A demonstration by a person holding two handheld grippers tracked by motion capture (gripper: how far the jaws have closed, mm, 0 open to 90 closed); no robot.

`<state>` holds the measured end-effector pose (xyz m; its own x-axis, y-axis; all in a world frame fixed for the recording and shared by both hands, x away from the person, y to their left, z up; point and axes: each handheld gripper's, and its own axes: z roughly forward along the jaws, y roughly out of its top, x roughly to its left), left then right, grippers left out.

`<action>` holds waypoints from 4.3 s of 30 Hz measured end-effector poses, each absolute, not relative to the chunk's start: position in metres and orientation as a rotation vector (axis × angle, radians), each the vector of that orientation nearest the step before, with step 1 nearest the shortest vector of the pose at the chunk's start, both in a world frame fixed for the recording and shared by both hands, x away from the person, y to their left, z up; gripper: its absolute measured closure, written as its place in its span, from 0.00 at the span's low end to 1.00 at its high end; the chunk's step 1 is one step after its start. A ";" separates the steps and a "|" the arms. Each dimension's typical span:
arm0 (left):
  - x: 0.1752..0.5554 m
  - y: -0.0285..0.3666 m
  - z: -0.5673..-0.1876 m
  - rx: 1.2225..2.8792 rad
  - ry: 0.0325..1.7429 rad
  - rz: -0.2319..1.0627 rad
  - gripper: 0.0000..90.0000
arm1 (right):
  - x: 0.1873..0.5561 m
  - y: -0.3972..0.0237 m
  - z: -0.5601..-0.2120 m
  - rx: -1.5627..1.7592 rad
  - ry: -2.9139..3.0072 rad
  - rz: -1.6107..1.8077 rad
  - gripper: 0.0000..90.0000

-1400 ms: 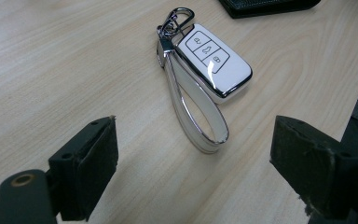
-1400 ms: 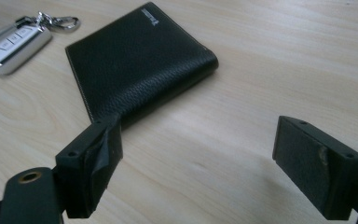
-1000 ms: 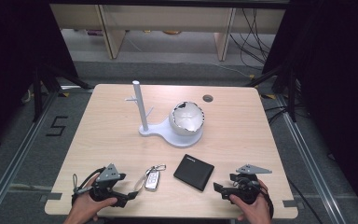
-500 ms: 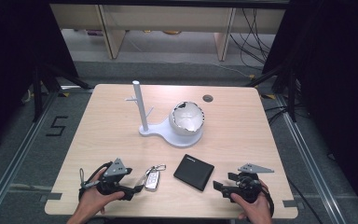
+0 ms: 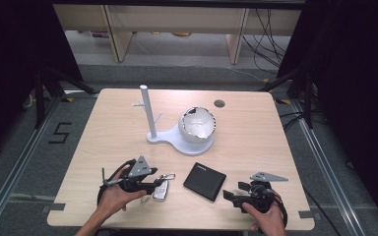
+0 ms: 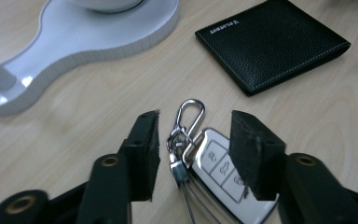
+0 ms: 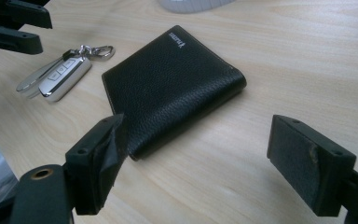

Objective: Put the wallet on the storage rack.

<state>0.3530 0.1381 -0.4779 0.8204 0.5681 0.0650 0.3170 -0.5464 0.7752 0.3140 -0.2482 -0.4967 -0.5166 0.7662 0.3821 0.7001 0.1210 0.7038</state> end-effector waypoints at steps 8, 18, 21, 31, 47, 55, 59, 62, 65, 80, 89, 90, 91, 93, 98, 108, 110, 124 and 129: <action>0.371 0.107 -0.475 2.222 0.600 0.356 0.82 | 0.317 -0.244 -0.498 1.515 2.311 1.371 0.24; 0.387 0.071 -0.485 2.261 0.560 0.314 0.93 | 0.314 -0.239 -0.497 1.543 2.319 1.374 0.24; 0.392 0.064 -0.491 2.274 0.562 0.291 0.93 | 0.315 -0.240 -0.498 1.498 2.323 1.369 0.24; 0.395 0.048 -0.502 2.339 0.545 0.284 0.94 | 0.316 -0.235 -0.499 1.538 2.342 1.380 0.24; 0.392 0.047 -0.504 2.383 0.557 0.215 0.95 | 0.336 -0.226 -0.508 1.612 2.356 1.433 0.27; 0.379 0.038 -0.502 2.422 0.493 0.193 0.94 | 0.348 -0.230 -0.511 1.678 2.314 1.431 0.28; 0.373 0.034 -0.502 2.420 0.486 0.155 0.93 | 0.356 -0.235 -0.511 1.699 2.284 1.443 0.29; 0.370 0.031 -0.503 2.399 0.496 0.128 0.93 | 0.365 -0.237 -0.514 1.711 2.282 1.454 0.34; 0.368 0.029 -0.502 2.416 0.475 0.125 0.93 | 0.369 -0.237 -0.515 1.705 2.281 1.447 0.39; 0.366 0.027 -0.502 2.413 0.466 0.126 0.92 | 0.374 -0.248 -0.511 1.812 2.216 1.581 0.69; 0.365 0.028 -0.502 2.409 0.472 0.140 0.91 | 0.371 -0.249 -0.502 1.765 2.222 1.653 0.79; 0.365 0.028 -0.502 2.412 0.472 0.143 0.91 | 0.370 -0.249 -0.501 1.758 2.229 1.656 0.80; 0.366 0.028 -0.502 2.417 0.466 0.139 0.91 | 0.370 -0.249 -0.501 1.758 2.229 1.656 0.80; 0.365 0.028 -0.502 2.412 0.470 0.143 0.91 | 0.370 -0.248 -0.501 1.758 2.229 1.645 0.81; 0.364 0.028 -0.502 2.420 0.467 0.153 0.91 | 0.368 -0.246 -0.498 1.724 2.231 1.632 0.85; 0.363 0.029 -0.501 2.414 0.481 0.187 0.84 | 0.365 -0.236 -0.485 1.537 2.251 1.611 0.90; 0.361 0.031 -0.498 2.413 0.476 0.183 0.81 | 0.366 -0.235 -0.486 1.522 2.242 1.615 0.90; 0.337 0.074 -0.461 2.306 0.522 0.246 0.52 | 0.363 -0.229 -0.467 1.483 2.269 1.645 0.92; 0.328 0.103 -0.453 2.273 0.566 0.271 0.50 | 0.366 -0.231 -0.456 1.432 2.270 1.640 0.93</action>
<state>0.3280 0.1026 -0.4527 0.8790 0.4764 0.0198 0.3141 -0.6099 0.7276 0.3663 -0.2307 -0.4557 -0.5855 0.6554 0.4771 0.6587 0.0417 0.7512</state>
